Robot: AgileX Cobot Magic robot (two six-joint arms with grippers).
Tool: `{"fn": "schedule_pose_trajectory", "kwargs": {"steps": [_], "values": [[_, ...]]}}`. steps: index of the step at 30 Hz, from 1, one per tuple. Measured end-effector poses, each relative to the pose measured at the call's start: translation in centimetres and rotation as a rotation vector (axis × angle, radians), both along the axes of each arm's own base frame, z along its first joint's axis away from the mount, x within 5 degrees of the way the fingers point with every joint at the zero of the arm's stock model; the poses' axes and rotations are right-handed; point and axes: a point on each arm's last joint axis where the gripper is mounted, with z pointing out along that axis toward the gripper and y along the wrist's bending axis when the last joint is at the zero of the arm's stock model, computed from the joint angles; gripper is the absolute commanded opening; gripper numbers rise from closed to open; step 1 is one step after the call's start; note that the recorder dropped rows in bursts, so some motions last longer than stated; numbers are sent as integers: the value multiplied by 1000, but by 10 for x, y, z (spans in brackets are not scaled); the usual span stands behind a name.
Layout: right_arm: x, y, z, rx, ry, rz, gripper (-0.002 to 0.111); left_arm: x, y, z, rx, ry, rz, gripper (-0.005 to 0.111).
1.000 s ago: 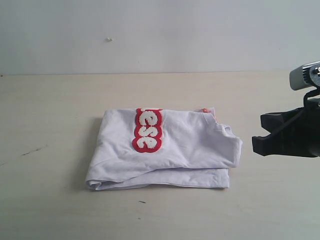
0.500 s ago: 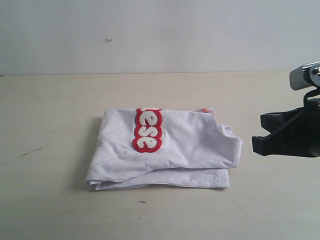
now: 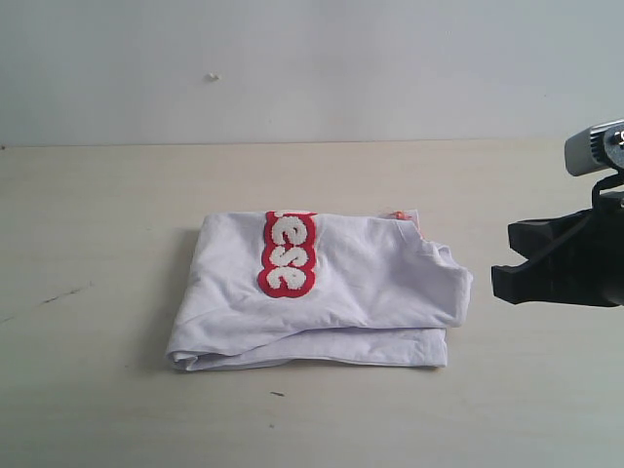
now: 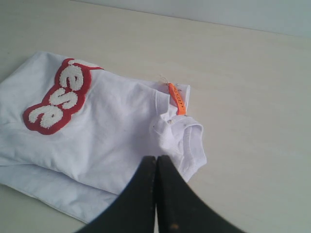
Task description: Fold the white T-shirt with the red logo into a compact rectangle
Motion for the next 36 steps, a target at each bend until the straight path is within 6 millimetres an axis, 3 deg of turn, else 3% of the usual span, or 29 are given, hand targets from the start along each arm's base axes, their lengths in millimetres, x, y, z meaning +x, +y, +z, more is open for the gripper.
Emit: {"fn": "schedule_pose_trajectory", "kwargs": {"steps": [25,29,36], "values": [[-1,0,-1,-5,15,-2,0,0,0,0,0,0,0,28],[-8,-3,3,-13,30,-8,0,0,0,0,0,0,0,28],[-41,-11,36,25,-128,-18,0,0,0,0,0,0,0,28]]}}
